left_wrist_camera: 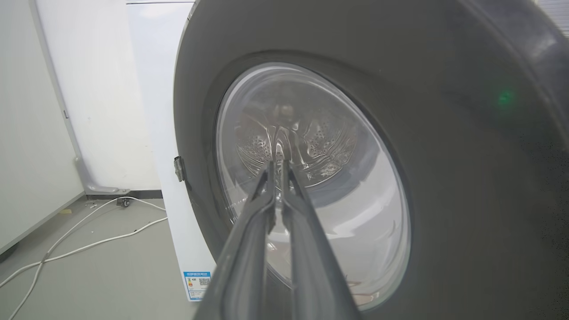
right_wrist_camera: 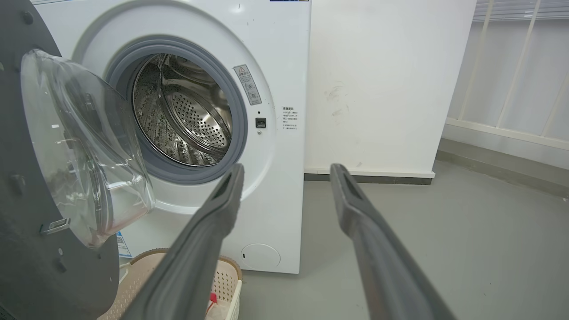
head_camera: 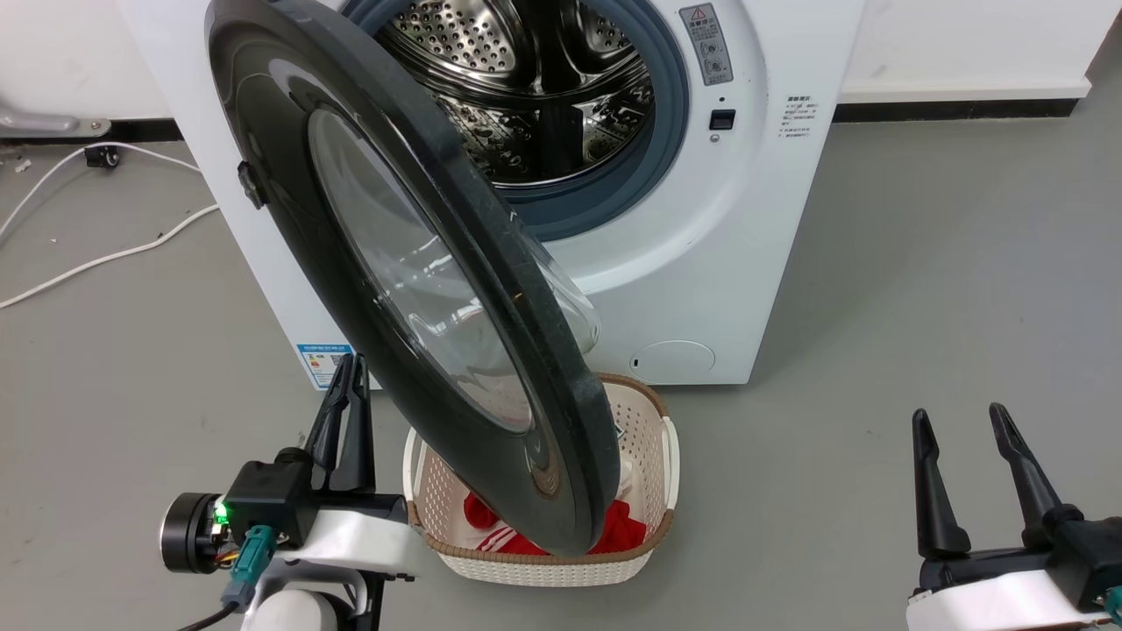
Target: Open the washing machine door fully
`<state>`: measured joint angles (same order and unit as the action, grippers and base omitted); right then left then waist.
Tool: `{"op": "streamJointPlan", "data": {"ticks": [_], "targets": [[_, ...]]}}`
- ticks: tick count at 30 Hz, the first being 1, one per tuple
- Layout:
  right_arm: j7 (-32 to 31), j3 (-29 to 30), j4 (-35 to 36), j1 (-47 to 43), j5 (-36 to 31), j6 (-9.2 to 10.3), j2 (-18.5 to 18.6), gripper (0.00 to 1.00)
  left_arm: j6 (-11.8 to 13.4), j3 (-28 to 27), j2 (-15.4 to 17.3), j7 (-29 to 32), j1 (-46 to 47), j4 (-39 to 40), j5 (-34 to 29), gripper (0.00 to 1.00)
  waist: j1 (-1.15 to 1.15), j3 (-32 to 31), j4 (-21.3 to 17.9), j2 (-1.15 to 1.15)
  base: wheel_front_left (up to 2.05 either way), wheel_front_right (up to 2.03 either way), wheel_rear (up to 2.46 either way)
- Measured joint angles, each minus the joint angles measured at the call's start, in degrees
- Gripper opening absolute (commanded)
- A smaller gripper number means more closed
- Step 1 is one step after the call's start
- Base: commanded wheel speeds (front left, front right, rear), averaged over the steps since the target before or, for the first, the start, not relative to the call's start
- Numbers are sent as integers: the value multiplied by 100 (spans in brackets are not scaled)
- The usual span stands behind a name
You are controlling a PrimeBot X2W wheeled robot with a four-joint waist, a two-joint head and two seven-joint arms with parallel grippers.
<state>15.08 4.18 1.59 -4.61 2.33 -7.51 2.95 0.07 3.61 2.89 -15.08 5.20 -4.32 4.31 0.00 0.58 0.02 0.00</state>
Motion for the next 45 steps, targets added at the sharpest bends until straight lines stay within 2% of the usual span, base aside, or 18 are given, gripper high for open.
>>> {"op": "streamJointPlan", "data": {"ticks": [7,16,20,24,28,32,37,41,45], "targets": [[0,40,-18,1,43,1,0,100,1,-5,0,0,69,471,37,0,0,40,38,0,0,0,0],[0,57,-36,41,66,1,-1,100,43,76,1,-1,632,2553,-59,0,0,105,76,0,0,0,0],[0,52,-59,53,75,0,-1,100,11,318,0,-3,887,3455,-167,0,0,107,62,0,0,0,0],[0,30,-81,79,120,1,-1,100,-163,780,0,-5,985,3878,-157,0,0,129,27,0,0,0,0],[0,32,-111,117,162,0,-1,100,-390,1539,-3,-5,909,3775,83,0,0,157,-6,0,0,0,0],[0,42,-142,120,180,0,-1,100,-605,2169,22,-5,646,3286,234,0,0,168,-29,0,0,0,0],[0,60,-181,119,205,0,-2,100,-699,2828,301,7,207,2421,480,0,0,178,-24,0,0,0,0],[0,79,-192,119,221,0,-2,100,-723,3150,492,315,102,1785,693,0,0,200,28,0,0,0,0],[0,64,-216,121,231,1,-2,100,-725,3217,560,632,86,1263,900,0,0,217,51,0,0,0,0]]}}
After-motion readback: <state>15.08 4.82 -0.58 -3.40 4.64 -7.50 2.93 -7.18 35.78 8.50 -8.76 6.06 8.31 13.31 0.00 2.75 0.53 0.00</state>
